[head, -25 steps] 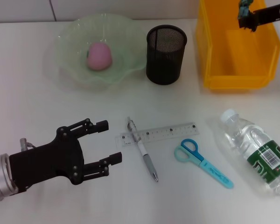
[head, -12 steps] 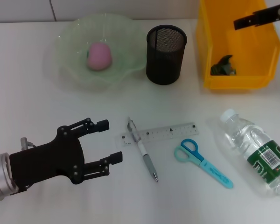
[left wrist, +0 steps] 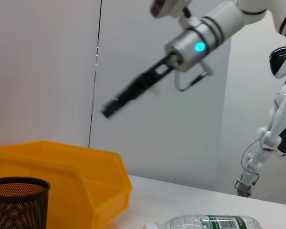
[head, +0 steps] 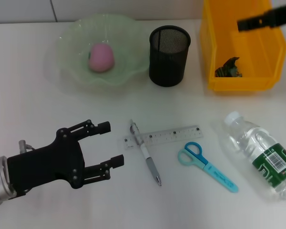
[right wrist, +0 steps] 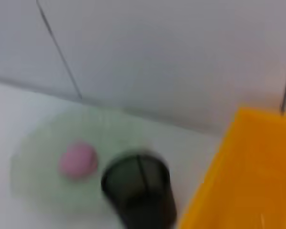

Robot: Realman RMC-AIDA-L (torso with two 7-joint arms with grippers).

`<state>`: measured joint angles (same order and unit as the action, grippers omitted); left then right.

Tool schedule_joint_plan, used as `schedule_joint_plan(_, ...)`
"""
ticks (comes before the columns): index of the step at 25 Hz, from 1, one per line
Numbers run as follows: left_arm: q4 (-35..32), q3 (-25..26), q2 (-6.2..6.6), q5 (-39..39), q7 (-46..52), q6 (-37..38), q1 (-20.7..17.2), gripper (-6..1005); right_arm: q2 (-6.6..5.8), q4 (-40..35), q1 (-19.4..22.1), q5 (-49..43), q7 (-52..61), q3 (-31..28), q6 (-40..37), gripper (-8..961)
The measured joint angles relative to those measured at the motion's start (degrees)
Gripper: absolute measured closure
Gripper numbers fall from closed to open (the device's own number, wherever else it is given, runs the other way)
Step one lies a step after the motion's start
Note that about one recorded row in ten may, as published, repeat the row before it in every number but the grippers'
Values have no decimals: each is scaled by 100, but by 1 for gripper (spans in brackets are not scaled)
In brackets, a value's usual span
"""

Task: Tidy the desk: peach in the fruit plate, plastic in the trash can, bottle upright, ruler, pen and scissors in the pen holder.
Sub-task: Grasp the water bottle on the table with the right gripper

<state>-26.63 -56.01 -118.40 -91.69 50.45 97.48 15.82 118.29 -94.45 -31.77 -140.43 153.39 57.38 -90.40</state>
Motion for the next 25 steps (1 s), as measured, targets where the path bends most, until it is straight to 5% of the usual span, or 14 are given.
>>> schedule_joint_plan(6,0,3,1,4,39,3,6,249,121,-960,277,-677,364,339,-1508,152)
schedule_joint_plan(15,0,3,1,-17,72,-11,8,251,137,-1126,726,-1327,955,1633,-1803,153)
schedule_joint_plan(25,-9,2,9,0,79,-1,-15,253,158,-1106,1070,-1470,1090,2046,-1911,152)
